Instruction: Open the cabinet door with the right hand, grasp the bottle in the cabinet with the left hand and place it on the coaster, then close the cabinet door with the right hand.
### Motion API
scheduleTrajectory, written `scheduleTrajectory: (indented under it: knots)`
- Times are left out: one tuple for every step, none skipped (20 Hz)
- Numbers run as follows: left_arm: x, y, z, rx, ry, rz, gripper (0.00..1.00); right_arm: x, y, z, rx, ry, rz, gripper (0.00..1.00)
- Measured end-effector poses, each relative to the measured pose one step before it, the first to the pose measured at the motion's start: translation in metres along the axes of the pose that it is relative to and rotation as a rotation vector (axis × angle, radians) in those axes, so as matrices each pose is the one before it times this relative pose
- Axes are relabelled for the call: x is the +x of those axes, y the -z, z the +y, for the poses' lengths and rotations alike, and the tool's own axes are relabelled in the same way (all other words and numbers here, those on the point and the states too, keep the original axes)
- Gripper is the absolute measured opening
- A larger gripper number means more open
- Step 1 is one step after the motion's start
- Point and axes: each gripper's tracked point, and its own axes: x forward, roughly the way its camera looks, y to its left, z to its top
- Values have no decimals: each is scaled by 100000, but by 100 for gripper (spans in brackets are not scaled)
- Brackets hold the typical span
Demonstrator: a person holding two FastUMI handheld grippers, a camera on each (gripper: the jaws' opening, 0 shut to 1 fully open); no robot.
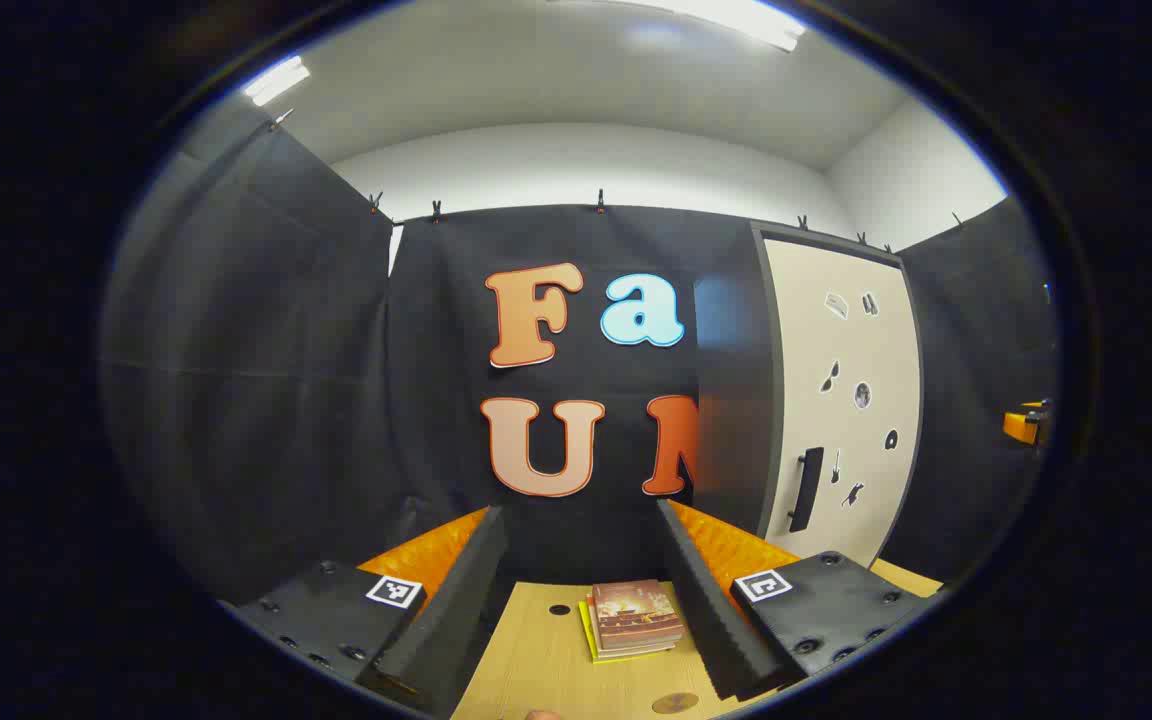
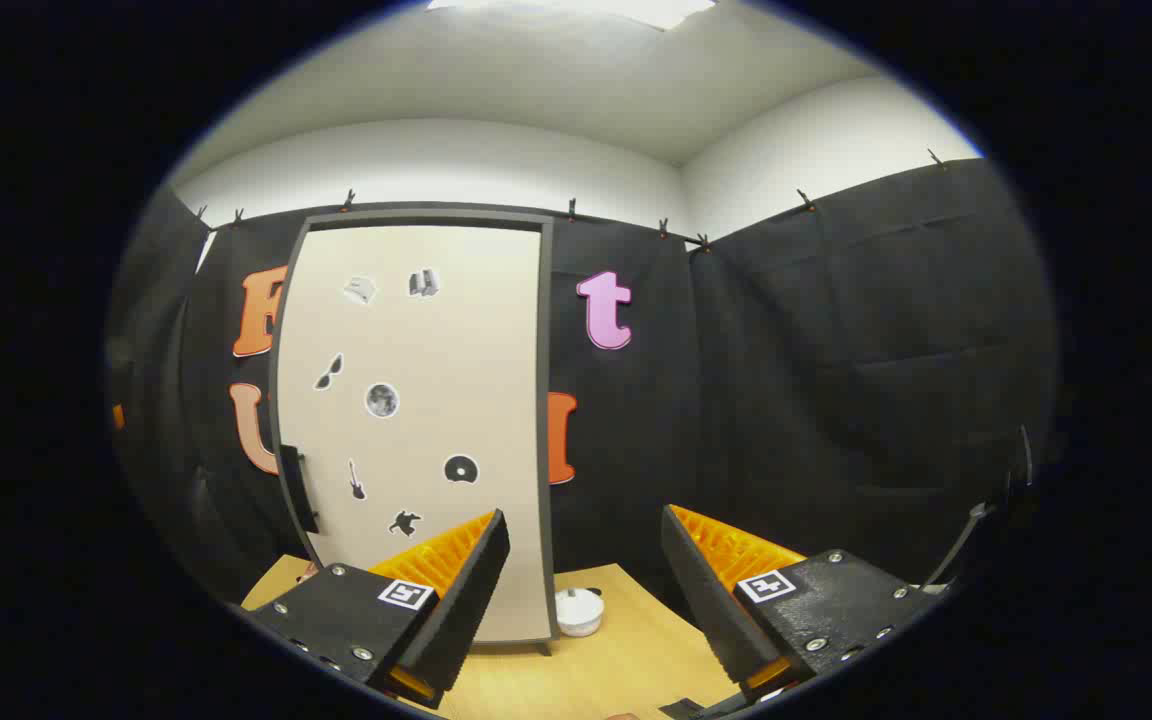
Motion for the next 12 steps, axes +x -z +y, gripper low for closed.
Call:
scheduleTrajectory:
  knots:
    - [-159, -57, 879, 1431, -2284, -357, 99, 126, -33, 1419, 1133, -3856, -379, 95]
    - [-144, -58, 450, 852, -1570, -582, 98, -49, -17, 752, 1408, -1917, -28, 97]
    - [-225, -1, 22, -133, -621, -242, 98, -9, -11, 273, 1517, -1099, 270, 95]
    - [-145, 57, -61, -694, 354, 236, 97, 144, 25, 96, 725, 639, 701, 95]
    - [-182, 267, 14, -482, 308, 459, 97, 15, -14, 142, -13, 228, 505, 95]
    - [-166, 61, 332, -171, -572, 360, 97, -151, -268, 595, 130, -1253, -649, 95]
    - [-272, -278, 516, -260, -529, -627, 98, -247, -417, 657, 940, -1542, -809, 95]
    - [-395, -471, 379, -529, -509, -1510, 96, -297, -382, 628, 1333, -1641, -506, 95]
    - [-530, -450, 345, -424, -389, -1325, 96, -382, -411, 370, 1168, -1293, -543, 95]
    - [-369, -281, 397, -157, -582, -788, 98, -415, -426, 116, 177, -73, -746, 95]
    - [-295, -159, 459, -81, -692, -360, 99, -471, -622, -199, -1399, 446, -1124, 95]
    - [-287, -220, 383, 53, -519, -272, 98, -414, -547, -206, -1798, 759, -1018, 95]
